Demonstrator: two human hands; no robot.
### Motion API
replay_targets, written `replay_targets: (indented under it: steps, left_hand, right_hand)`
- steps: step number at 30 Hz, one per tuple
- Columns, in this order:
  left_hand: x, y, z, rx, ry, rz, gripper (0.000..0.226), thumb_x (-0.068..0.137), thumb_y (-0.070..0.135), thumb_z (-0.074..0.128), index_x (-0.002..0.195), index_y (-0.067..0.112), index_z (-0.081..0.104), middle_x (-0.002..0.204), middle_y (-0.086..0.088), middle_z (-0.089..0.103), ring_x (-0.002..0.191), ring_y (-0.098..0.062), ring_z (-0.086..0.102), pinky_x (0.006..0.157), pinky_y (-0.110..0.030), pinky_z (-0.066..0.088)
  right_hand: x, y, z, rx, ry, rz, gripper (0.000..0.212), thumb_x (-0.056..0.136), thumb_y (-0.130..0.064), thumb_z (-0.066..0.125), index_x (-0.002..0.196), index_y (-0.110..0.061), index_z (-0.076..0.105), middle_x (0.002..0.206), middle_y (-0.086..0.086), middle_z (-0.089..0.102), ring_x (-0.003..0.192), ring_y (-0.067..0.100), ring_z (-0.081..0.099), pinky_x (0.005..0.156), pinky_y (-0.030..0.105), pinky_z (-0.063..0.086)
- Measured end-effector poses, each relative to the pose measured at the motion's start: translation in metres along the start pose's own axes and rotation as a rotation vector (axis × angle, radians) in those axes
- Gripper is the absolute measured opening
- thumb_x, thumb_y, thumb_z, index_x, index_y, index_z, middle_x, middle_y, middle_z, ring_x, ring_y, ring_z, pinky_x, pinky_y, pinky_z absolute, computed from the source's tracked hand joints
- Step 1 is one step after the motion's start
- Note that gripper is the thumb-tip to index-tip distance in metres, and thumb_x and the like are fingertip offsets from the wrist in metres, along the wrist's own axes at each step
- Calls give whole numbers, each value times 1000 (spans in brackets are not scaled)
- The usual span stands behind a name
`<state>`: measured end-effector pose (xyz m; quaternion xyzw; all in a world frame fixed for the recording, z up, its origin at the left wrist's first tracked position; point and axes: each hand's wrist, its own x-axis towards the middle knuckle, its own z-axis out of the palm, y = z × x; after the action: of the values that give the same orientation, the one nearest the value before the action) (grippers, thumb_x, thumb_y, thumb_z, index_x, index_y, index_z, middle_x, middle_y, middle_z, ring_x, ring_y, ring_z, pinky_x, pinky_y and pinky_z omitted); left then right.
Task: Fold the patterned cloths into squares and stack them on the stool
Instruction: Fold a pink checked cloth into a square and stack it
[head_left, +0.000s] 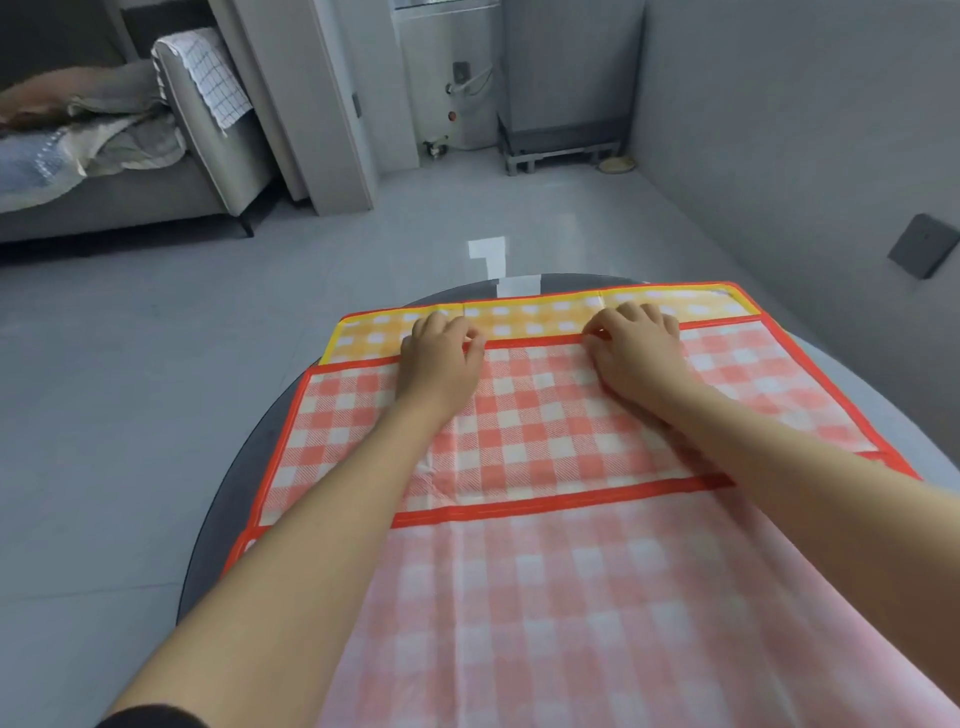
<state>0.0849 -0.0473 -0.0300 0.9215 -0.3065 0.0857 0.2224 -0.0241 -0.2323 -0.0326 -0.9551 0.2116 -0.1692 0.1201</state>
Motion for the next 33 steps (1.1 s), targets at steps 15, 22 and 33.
replay_targets:
  steps: [15,22,33]
  left_hand:
    - [-69,38,-113,-19,16,181,26,94,37,54,88,15,67,89,2,64,78,-16,54,65,-25,40]
    - [-150,56,-153,-38,2,271,20,90,35,61,77,21,66,71,17,52,69,-6,45,61,-24,35]
    - [-257,49,-115,-95,-41,380,26,83,42,57,72,22,69,70,15,61,67,-4,48,68,-9,32]
  right_hand:
    - [-76,-17,-110,107,204,-277,16,90,-30,58,89,-19,69,88,-4,68,88,21,54,89,31,24]
    - [-149,-18,-152,82,197,-443,6,83,-23,69,81,-17,70,75,-4,65,79,24,58,83,33,32]
    - [-234,7,-139,162,-105,-546,4,77,-21,74,79,-23,71,76,-9,65,78,19,57,69,26,45]
